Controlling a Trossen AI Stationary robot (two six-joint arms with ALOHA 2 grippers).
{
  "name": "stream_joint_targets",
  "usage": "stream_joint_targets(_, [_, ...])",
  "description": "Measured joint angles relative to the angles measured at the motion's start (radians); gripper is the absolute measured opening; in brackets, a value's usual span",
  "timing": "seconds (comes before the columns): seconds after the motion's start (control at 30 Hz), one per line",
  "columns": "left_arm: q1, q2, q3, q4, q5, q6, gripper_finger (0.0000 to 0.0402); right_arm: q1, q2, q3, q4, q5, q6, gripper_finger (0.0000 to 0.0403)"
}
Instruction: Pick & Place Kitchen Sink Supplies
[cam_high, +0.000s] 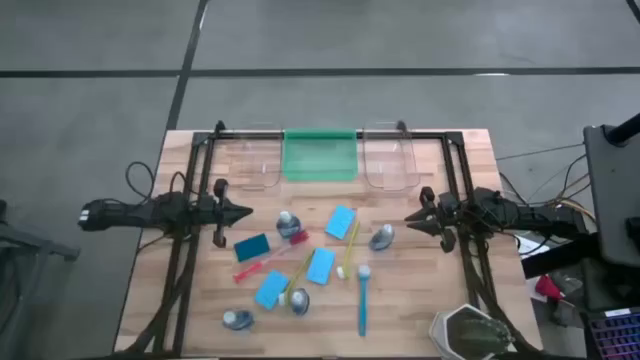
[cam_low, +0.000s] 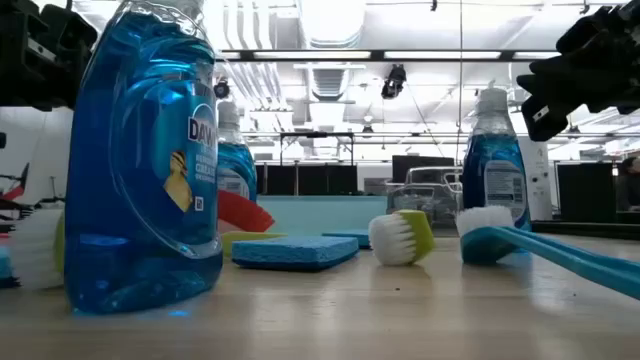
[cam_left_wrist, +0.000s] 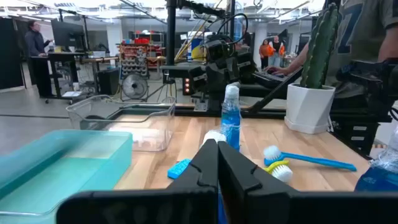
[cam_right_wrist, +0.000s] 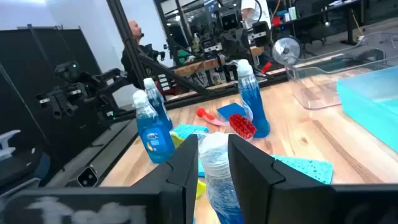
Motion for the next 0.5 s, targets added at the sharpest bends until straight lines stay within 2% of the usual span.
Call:
stream_joint_targets(0.27, [0.000, 0.000, 0.000, 0.000, 0.000, 0.000, 0.0003, 0.000, 0.000, 0.000, 0.000, 0.000, 0.001, 0.0068])
stream_joint_targets(0.5, [0.000, 0.000, 0.000, 0.000, 0.000, 0.000, 0.0003, 0.000, 0.000, 0.000, 0.000, 0.000, 0.001, 0.0077])
